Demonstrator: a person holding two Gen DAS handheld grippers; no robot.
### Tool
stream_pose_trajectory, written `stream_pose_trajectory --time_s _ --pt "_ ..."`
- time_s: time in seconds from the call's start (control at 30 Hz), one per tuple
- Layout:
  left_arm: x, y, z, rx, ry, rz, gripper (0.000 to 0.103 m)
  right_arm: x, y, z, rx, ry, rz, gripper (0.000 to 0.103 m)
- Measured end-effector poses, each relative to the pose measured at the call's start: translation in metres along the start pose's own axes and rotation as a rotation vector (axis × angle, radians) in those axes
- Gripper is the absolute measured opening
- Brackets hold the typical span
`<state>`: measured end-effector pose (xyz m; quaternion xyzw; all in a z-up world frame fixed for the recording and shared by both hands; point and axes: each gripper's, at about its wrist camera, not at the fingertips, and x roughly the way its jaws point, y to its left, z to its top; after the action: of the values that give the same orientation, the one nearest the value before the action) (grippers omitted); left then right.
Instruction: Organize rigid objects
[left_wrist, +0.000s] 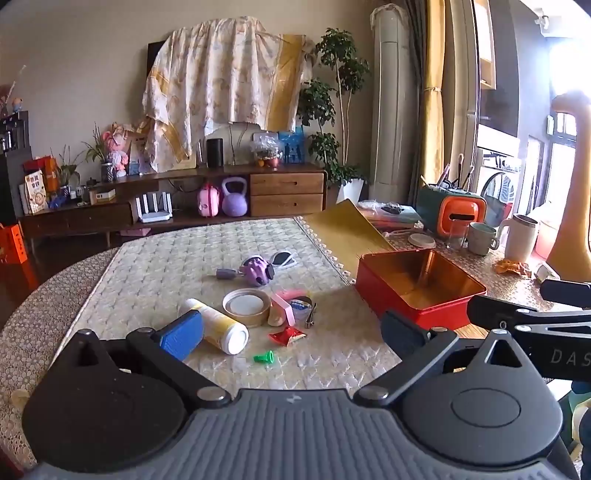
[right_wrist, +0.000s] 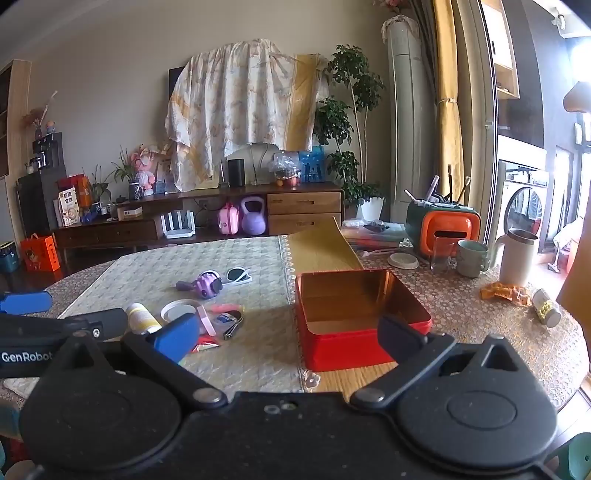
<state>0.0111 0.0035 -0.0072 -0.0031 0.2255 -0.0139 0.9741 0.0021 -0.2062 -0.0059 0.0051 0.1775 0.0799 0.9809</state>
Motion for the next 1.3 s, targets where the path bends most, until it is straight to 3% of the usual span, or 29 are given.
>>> stream_pose_trajectory --time_s 0.9,1.3 --pt "0.006 0.013 -0.002 -0.077 0.059 0.016 0.103 0.000 0.002 -0.001 0.002 0.014 0.009 0.103" --pt "0.030 0.021 -0.006 -0.048 0.106 0.024 0.103 0.028 0.006 0.008 -0.044 0.072 0.093 0.103"
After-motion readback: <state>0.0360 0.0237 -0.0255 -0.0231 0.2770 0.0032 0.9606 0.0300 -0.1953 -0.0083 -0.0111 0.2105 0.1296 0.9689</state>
